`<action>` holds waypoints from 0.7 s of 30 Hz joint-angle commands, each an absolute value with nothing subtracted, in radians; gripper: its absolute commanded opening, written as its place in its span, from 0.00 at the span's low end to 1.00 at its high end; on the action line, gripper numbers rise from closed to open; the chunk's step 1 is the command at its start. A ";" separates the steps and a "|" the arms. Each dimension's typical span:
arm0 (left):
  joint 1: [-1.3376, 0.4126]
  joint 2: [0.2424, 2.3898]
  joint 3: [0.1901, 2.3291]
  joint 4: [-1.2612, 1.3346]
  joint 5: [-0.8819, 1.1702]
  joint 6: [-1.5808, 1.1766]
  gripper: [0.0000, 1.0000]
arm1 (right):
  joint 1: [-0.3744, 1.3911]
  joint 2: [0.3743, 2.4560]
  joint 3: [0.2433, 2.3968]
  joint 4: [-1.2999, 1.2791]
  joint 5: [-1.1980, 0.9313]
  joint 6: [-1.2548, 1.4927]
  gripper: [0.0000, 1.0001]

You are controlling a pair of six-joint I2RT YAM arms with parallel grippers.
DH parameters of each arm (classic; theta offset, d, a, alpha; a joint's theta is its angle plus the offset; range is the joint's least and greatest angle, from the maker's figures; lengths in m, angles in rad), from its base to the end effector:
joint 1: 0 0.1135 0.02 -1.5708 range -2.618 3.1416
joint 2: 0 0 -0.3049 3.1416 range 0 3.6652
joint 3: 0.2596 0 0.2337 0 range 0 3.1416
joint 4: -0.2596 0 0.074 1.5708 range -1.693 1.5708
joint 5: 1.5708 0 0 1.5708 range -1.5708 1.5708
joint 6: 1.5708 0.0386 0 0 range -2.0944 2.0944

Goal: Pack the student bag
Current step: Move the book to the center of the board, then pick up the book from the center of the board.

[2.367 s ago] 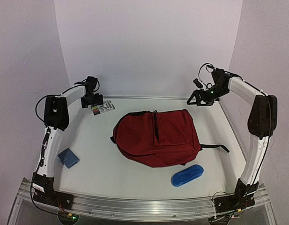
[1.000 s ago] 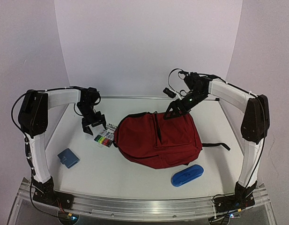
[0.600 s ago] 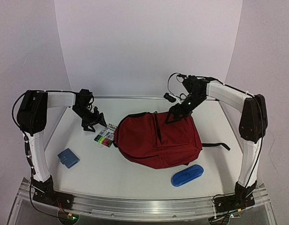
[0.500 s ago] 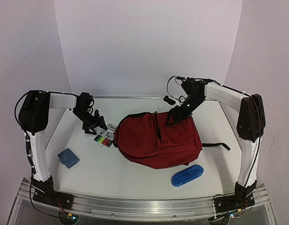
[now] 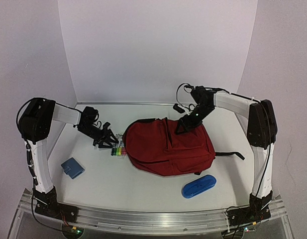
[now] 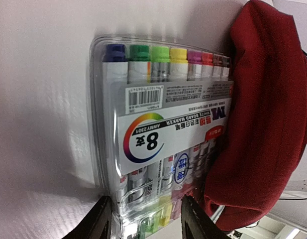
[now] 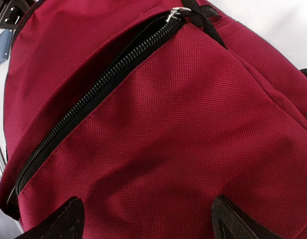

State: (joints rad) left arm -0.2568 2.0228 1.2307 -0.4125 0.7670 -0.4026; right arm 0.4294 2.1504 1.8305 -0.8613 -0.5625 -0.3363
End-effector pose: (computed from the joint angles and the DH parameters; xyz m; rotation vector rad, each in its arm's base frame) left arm 0.3713 -0.1252 0.1741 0.0047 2.8006 -1.2336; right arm 0.4104 0.2105 0.2559 -1.1401 2.4230 0.7961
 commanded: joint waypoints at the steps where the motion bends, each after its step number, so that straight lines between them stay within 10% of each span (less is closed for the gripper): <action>1: -0.302 1.914 1.199 -0.222 0.971 -0.541 0.43 | 0.431 2.236 1.775 -0.945 -0.515 -0.314 0.88; 10: -0.313 1.947 1.109 0.187 0.992 -0.815 0.32 | 0.431 2.229 1.775 -0.945 -0.519 -0.325 0.83; 21: -0.333 2.098 1.074 0.438 1.000 -1.013 0.51 | 0.432 2.216 1.779 -0.945 -0.528 -0.334 0.83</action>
State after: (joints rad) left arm -0.3048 2.0315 1.0821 0.1958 0.9147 -0.8879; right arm 0.4252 2.1578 1.8256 -0.8307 -0.5509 -0.3411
